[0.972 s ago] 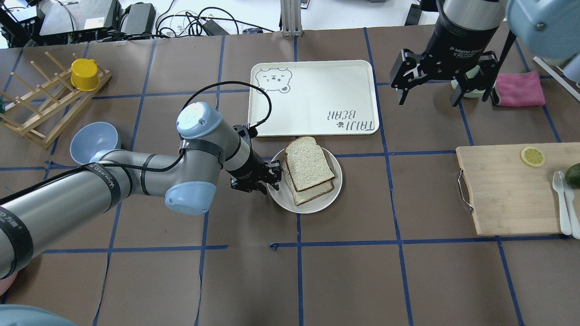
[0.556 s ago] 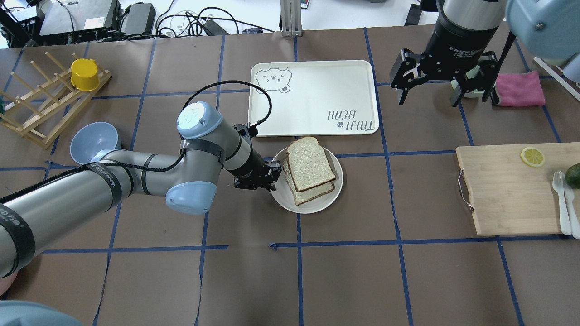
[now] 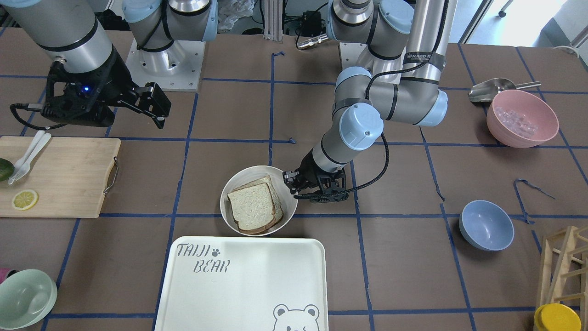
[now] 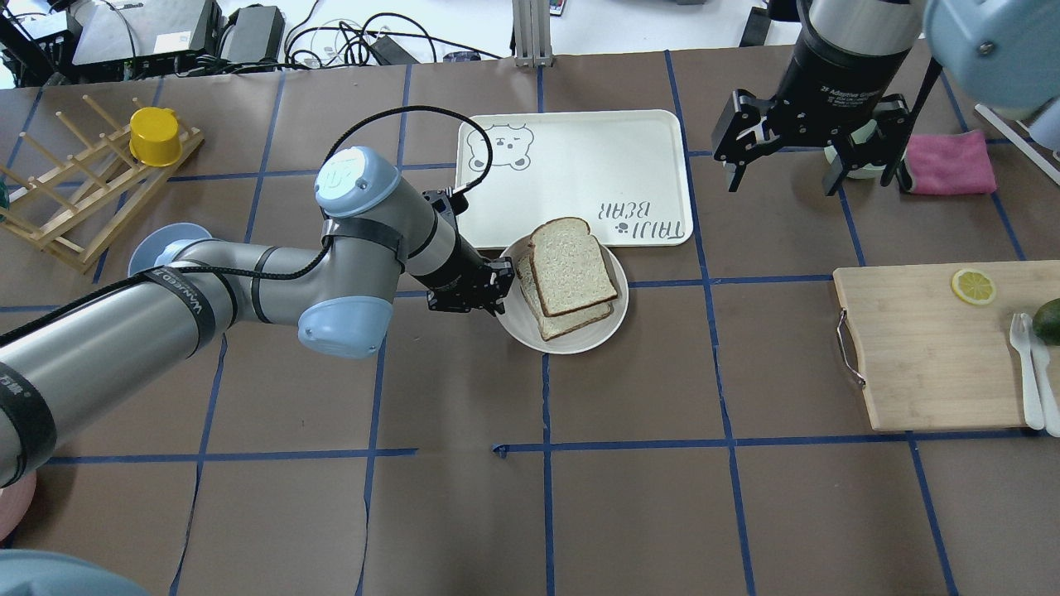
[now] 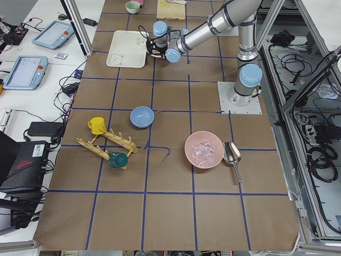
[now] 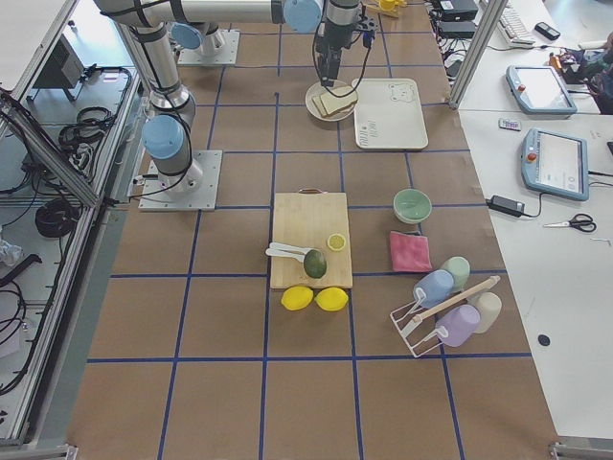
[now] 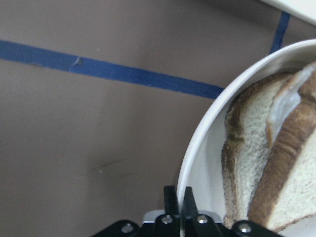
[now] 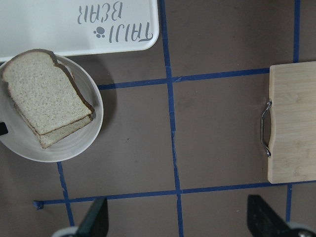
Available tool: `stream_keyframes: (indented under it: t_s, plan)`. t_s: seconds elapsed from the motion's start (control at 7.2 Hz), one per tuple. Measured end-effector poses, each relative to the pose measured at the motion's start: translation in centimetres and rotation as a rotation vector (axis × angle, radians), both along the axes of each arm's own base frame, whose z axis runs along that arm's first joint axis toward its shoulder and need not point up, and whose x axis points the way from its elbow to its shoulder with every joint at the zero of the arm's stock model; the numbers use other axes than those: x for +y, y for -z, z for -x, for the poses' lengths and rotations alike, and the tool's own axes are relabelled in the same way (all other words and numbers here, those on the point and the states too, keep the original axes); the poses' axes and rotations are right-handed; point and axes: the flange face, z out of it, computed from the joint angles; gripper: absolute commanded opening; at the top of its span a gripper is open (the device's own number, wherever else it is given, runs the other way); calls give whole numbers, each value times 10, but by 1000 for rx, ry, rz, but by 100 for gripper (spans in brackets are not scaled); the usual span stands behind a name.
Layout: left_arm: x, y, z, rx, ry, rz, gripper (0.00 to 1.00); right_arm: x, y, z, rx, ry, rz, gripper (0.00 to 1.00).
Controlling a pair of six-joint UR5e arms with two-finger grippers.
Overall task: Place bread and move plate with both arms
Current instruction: 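Slide the plate with the left gripper onto the cream bear tray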
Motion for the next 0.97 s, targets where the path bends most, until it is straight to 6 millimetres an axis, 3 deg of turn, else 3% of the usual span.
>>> stream_keyframes:
  t_s: [0.28,0.56,0.83,0.97]
  plan:
    - [-18,-28,0,8,-5,7,0,0,0,0,0,2,0,100]
    - [-50,-51,-2,27,-9,31,0,0,0,0,-1,3,0,100]
    - [-91,-58,2,37,-8,60,0,-2,-2,0,-1,4,16,100]
    - [-117,-49,5,41,-10,66,0,-3,-2,0,-1,5,26,100]
